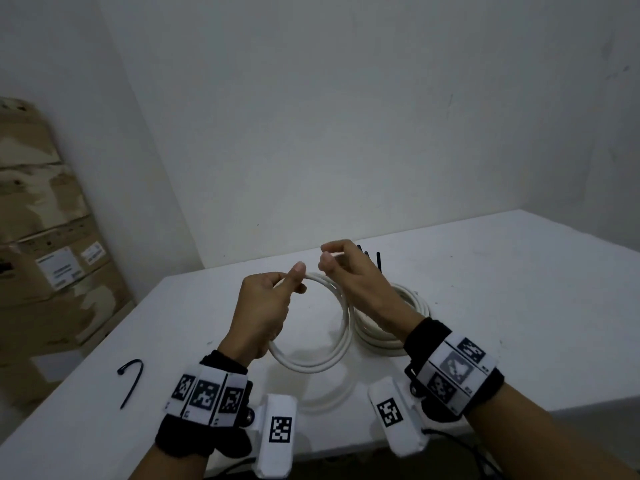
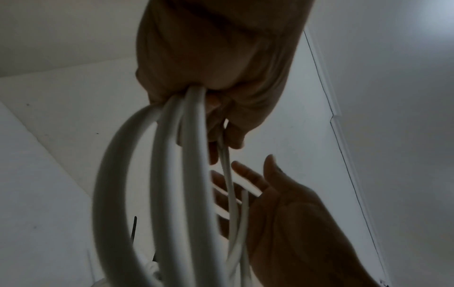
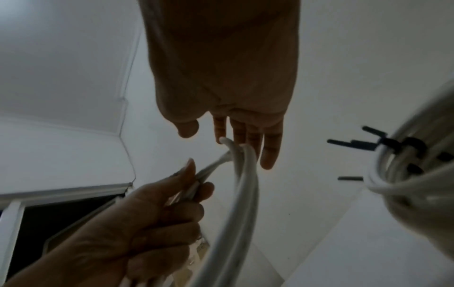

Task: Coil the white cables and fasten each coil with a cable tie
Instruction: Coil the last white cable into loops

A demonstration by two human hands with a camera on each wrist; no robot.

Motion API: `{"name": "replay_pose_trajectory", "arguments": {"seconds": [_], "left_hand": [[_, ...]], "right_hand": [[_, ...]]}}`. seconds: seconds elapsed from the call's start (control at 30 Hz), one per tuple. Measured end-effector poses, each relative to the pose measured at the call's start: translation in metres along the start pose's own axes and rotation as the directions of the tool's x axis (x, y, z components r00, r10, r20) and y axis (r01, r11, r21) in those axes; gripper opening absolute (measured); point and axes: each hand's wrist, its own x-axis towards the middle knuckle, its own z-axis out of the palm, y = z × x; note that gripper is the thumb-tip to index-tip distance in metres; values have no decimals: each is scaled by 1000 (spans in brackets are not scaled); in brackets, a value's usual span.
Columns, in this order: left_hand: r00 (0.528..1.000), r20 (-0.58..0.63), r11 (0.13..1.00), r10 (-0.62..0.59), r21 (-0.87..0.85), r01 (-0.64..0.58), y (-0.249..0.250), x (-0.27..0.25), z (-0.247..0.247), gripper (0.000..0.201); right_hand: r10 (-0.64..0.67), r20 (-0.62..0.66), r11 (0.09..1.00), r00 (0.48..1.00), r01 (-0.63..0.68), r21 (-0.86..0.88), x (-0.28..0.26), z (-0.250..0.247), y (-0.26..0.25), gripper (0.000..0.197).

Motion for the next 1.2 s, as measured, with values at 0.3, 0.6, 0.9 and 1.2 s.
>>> {"name": "replay_pose_trajectory", "arguments": {"seconds": [0.3, 0.6, 0.9, 1.2], "left_hand": [[980, 175, 994, -90, -46, 99, 7, -1, 5, 79], [941, 301, 986, -157, -6, 166, 16, -6, 9, 64], [953, 264, 988, -151, 26, 149, 9, -2, 6, 68], [978, 195, 990, -80, -100, 100, 2, 1, -12, 77]], "right_hand": [[17, 176, 975, 984, 23, -223, -7, 0, -8, 44], [-47, 298, 946, 953, 138, -293, -5, 0, -9, 32], [10, 354, 792, 935, 209, -574, 2, 11, -5, 39], [-43, 323, 764, 946, 240, -600, 3, 19, -1, 40]]}}
